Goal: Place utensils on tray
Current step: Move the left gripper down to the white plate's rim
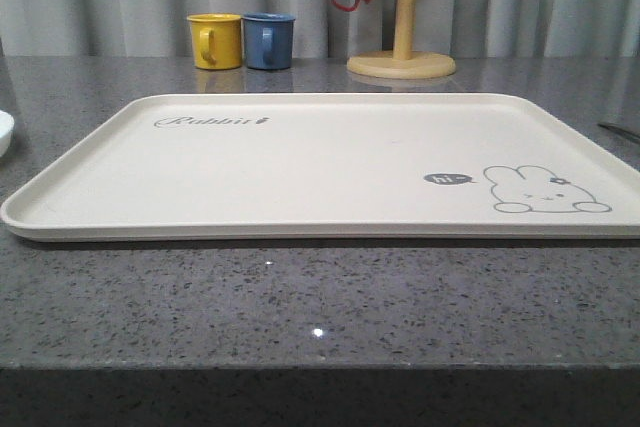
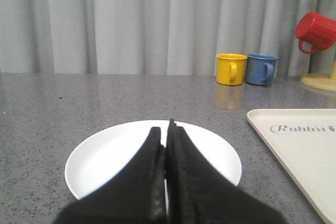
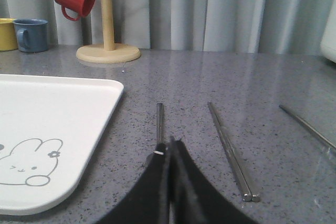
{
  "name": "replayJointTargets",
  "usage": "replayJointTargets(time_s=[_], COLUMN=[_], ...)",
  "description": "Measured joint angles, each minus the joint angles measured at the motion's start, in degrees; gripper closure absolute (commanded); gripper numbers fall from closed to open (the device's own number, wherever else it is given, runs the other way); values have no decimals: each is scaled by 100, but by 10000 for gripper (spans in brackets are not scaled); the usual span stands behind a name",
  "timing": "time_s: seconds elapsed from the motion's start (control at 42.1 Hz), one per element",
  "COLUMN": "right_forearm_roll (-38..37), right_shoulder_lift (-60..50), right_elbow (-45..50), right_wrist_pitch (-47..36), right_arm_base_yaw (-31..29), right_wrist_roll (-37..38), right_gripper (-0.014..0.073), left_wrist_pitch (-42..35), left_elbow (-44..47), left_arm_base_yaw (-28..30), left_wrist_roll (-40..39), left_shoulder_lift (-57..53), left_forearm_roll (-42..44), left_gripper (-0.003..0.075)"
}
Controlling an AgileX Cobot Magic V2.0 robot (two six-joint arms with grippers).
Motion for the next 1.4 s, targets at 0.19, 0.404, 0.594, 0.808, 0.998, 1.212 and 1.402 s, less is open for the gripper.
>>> replayJointTargets(time_s=[0.19, 0.404, 0.594, 0.808, 0.998, 1.212, 1.402], right_forearm_roll=[0, 0, 0, 0, 0, 0, 13], right_shoulder_lift=[0, 0, 0, 0, 0, 0, 0], right_elbow=[0, 0, 0, 0, 0, 0, -461], right_wrist_pitch=[0, 0, 0, 0, 0, 0, 390], right_arm_base_yaw=[0, 0, 0, 0, 0, 0, 0], right_wrist_roll=[0, 0, 0, 0, 0, 0, 0], right_gripper=[659, 659, 659, 659, 659, 659, 659], left_wrist_pitch=[0, 0, 0, 0, -40, -135, 0], left_elbow=[0, 0, 0, 0, 0, 0, -417], left_arm_base_yaw=[0, 0, 0, 0, 0, 0, 0], left_wrist_roll=[0, 0, 0, 0, 0, 0, 0], left_shoulder_lift=[0, 0, 0, 0, 0, 0, 0], left_forearm_roll=[0, 0, 0, 0, 0, 0, 0], left_gripper=[740, 740, 740, 740, 740, 740, 740])
